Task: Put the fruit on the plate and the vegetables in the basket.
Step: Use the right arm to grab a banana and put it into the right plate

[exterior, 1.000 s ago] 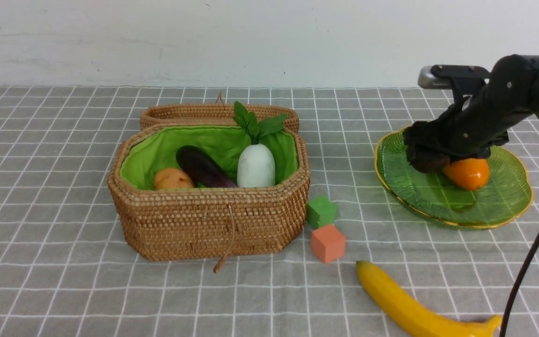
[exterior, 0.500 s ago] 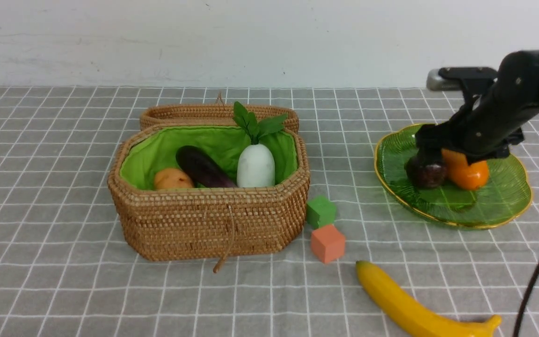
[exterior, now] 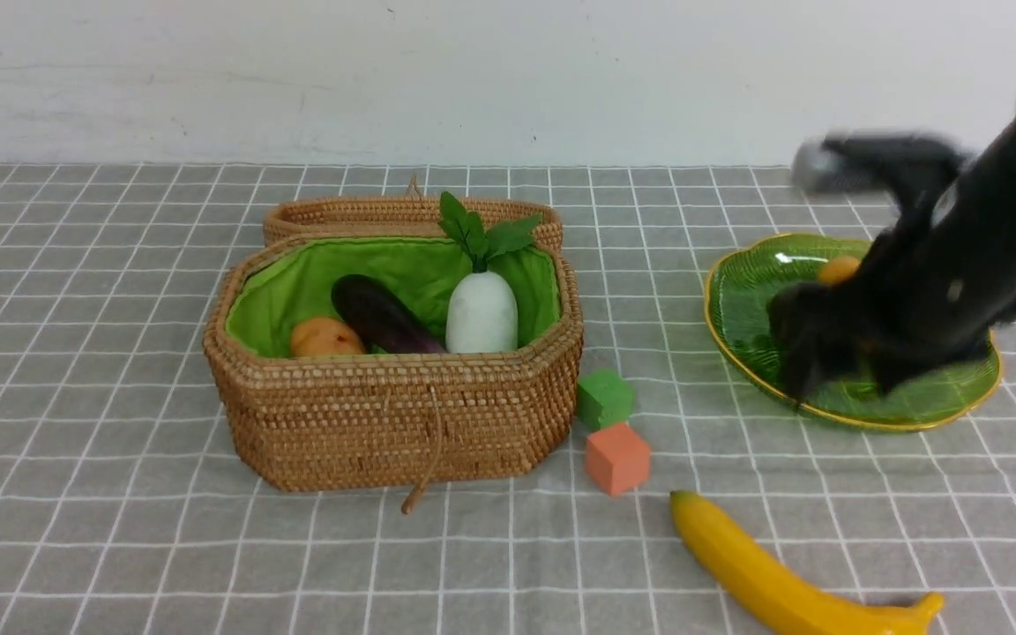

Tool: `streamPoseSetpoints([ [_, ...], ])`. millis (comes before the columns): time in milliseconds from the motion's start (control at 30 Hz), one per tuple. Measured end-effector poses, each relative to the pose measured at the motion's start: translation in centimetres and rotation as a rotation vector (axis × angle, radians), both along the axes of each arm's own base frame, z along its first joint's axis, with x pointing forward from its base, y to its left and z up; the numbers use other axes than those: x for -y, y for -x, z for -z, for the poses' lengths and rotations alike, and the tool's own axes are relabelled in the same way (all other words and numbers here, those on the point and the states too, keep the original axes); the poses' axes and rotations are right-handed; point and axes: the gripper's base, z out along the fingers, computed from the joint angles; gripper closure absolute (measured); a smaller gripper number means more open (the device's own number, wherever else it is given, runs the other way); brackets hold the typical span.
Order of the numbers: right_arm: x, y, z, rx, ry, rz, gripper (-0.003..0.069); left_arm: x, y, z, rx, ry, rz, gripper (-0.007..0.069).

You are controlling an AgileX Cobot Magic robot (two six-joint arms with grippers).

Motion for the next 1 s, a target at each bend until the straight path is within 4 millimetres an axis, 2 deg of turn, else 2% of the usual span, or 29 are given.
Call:
streamPoseSetpoints([
  [100,-1.7,2.0,3.6,-0.040,0.029,-0.096,0.0093,0.0,0.0,0.0,0.000,0.000,0.000,0.0429],
  [167,-2.1,2.4,4.7,-0.032,0.033,-0.113,0.0093,0.0,0.0,0.0,0.000,0.000,0.000,0.0428],
  [200,-2.4,2.8,6.6,-0.027,0.041,-0.126,0.0093,0.0,0.0,0.0,0.000,0.000,0.000,0.0428],
  [233,-2.4,3.0,7.7,-0.030,0.049,-0.128,0.0096,0.0,0.0,0.0,0.000,0.000,0.000,0.0426],
  [267,-2.4,3.0,7.8,-0.027,0.050,-0.127,0.0097,0.0,0.0,0.0,0.000,0.000,0.000,0.0426],
  [300,-2.3,3.0,9.5,-0.043,0.080,-0.140,0.0113,0.0,0.0,0.0,0.000,0.000,0.000,0.0424],
  [367,-2.2,3.0,10.3,-0.058,0.100,-0.150,0.0132,0.0,0.0,0.0,0.000,0.000,0.000,0.0424],
  [433,-2.1,2.9,11.4,-0.088,0.142,-0.190,0.0225,0.0,0.0,0.0,0.000,0.000,0.000,0.0421],
  [467,-2.1,2.8,11.3,-0.090,0.150,-0.210,0.0329,0.0,0.0,0.0,0.000,0.000,0.000,0.0421],
  [500,-2.2,2.7,11.0,-0.090,0.150,-0.218,0.0372,0.0,0.0,0.0,0.000,0.000,0.000,0.0420],
  [600,-2.5,2.1,9.5,-0.071,0.139,-0.225,0.0351,0.0,0.0,0.0,0.000,0.000,0.000,0.0418],
  [700,-3.3,-0.2,4.2,0.041,0.039,-0.177,0.0351,0.0,0.0,0.0,0.000,0.000,0.000,0.0417],
  [767,-2.7,-1.9,1.0,0.115,-0.027,-0.101,0.0351,0.0,0.0,0.0,0.000,0.000,0.000,0.0414],
  [833,-1.4,-3.8,-1.8,0.190,-0.078,-0.011,0.0351,0.0,0.0,0.0,0.000,0.000,0.000,0.0412],
  [900,1.0,-6.0,-4.3,0.264,-0.119,0.113,0.0351,0.0,0.0,0.0,0.000,0.000,0.000,0.0410],
  [1000,4.0,-8.7,-4.5,0.301,-0.167,0.263,0.0351,0.0,0.0,0.0,0.000,0.000,0.000,0.0407],
])
